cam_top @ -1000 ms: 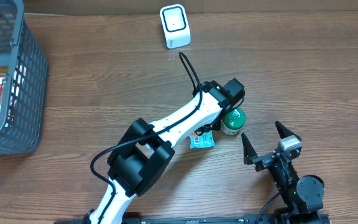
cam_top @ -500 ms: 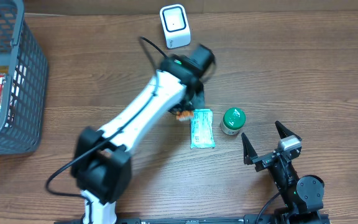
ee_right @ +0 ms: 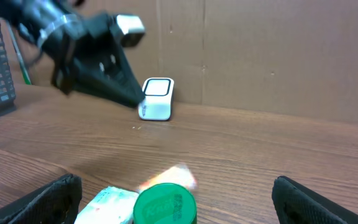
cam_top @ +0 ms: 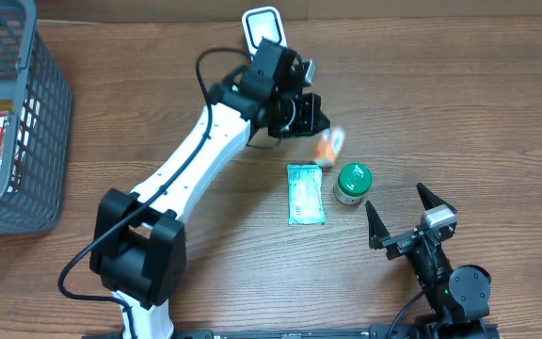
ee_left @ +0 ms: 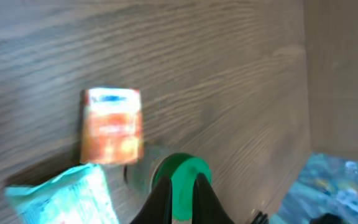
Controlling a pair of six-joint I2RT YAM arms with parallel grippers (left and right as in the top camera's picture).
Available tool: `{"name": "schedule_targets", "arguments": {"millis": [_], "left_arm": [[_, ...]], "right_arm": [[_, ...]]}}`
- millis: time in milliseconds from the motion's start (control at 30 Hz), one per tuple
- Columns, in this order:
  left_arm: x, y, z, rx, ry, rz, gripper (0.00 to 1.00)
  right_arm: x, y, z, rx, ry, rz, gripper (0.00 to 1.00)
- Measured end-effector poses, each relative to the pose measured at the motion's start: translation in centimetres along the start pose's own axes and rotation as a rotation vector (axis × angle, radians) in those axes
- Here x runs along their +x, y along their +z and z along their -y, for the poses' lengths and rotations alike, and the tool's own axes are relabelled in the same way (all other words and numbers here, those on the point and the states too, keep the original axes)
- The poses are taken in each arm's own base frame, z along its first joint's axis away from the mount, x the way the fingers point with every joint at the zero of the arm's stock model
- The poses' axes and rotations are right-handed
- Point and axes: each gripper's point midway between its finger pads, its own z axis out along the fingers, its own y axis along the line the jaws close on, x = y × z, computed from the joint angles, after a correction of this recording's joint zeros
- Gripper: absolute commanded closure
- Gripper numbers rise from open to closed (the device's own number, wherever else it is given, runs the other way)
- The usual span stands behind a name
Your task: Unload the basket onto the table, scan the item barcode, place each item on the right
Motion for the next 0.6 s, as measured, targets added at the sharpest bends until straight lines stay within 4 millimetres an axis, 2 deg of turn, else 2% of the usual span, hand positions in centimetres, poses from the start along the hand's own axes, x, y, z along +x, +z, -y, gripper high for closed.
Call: {"name": "schedule_targets", "arguments": {"millis": [133, 267, 433, 600], "left_arm": [[1.3, 2.0, -1.3, 0.038, -0.072, -0.007, 0.96], [2.7, 2.9, -2.6, 0.038, -0.12, -0.034, 0.95], [4.0, 3.0, -3.5, 0.004, -0.135, -0.078, 0.86], [6.3, 2.1, -6.2, -0.123, -0.187, -0.159, 0.74]], "right_arm": [[0.0, 0.0, 0.0, 0.0, 0.0, 0.001, 0.0], [0.0, 0.0, 0.0, 0.0, 0.0, 0.0, 0.0], [0.0, 0.0, 0.0, 0.0, 0.0, 0.0, 0.0], [0.0, 0.0, 0.0, 0.0, 0.0, 0.0, 0.0]]}}
